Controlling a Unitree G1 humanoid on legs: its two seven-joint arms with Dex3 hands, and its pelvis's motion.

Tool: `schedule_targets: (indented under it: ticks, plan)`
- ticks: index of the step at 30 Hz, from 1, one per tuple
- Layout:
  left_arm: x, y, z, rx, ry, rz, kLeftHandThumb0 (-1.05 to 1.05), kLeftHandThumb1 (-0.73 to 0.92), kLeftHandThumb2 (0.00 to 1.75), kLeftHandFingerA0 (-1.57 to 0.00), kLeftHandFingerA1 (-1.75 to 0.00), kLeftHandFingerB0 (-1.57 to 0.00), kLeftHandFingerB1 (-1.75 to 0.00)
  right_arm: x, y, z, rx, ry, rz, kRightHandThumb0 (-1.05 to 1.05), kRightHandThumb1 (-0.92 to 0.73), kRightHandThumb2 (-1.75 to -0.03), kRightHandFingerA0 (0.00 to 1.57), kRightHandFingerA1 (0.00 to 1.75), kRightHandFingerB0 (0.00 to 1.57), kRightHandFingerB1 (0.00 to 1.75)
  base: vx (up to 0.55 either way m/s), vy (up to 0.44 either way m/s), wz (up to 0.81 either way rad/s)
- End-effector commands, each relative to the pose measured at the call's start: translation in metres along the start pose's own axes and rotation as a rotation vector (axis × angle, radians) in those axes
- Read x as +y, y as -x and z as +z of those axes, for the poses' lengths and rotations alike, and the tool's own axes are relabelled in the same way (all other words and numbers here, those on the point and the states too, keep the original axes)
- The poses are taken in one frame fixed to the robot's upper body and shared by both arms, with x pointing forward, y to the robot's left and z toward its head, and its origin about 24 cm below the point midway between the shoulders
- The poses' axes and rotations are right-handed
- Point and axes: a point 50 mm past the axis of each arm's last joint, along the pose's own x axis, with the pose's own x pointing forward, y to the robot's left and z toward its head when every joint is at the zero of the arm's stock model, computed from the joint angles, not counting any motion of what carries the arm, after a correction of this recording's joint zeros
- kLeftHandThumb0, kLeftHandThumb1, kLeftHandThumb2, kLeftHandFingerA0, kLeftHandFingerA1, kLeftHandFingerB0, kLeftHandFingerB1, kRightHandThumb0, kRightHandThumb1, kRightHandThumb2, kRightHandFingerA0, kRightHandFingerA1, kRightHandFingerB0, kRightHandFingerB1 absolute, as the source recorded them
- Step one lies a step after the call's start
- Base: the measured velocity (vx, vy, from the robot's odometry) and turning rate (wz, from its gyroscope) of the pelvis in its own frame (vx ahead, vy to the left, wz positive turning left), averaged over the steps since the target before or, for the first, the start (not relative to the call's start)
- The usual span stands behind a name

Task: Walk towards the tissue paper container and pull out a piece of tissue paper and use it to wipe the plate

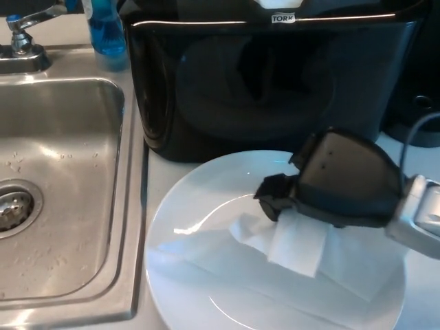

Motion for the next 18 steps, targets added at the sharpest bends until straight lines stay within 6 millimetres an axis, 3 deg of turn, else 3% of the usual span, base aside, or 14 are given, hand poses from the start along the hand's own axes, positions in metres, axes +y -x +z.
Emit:
schedule_targets:
  ticks: [1,4,5,9,12,13,18]
  plan:
    - [0.005,0.002,0.001,-0.041,-0.006,0.01,-0.17,0.65,0.63,-0.93,-0.9,-0.82,-0.7,0.011,-0.014,-0.004,0.021,0.027,0.025,-0.31,-0.49,-1.15,1.32,1.38,0.88,0.89,0.0,0.0,0.0]
    - [0.005,0.002,0.0,-0.04,-0.016,0.012,-0.15,0.65,0.63,-0.94,-0.89,-0.81,-0.69,0.017,-0.018,-0.005,0.042,0.013,0.047,-0.29,-0.51,-1.17,1.29,1.36,0.88,0.92,0.0,0.0,0.0]
    - [0.005,0.003,0.0,-0.045,-0.024,0.005,-0.13,0.65,0.65,-0.91,-0.87,-0.79,-0.69,0.02,-0.022,-0.005,0.046,0.007,0.032,-0.26,-0.44,-1.23,1.09,1.66,0.94,0.88,0.0,0.0,0.0]
    - [0.006,0.004,0.0,-0.041,-0.028,0.005,-0.15,0.66,0.63,-0.92,-0.87,-0.79,-0.69,0.025,-0.027,-0.003,0.057,-0.031,0.032,-0.27,-0.45,-1.17,1.08,1.64,0.93,0.87,0.0,0.0,0.0]
    - [0.005,0.003,0.001,-0.041,-0.008,0.006,-0.12,0.64,0.66,-0.93,-0.92,-0.82,-0.72,0.032,-0.033,0.0,0.049,-0.051,0.008,-0.28,-0.48,-1.17,1.1,1.64,0.92,0.92,0.0,0.0,0.0]
    - [0.005,0.003,0.001,-0.042,-0.013,0.007,-0.15,0.65,0.64,-0.94,-0.9,-0.82,-0.71,0.034,-0.035,0.003,0.042,-0.035,-0.004,-0.31,-0.5,-1.17,1.3,1.37,0.9,0.96,0.0,0.0,0.0]
    - [0.005,0.004,0.0,-0.044,-0.041,-0.001,-0.12,0.65,0.67,-0.92,-0.88,-0.81,-0.71,0.043,-0.043,0.018,0.044,-0.079,-0.013,-0.32,-0.49,-1.18,1.35,1.41,0.88,0.96,0.0,0.0,0.0]
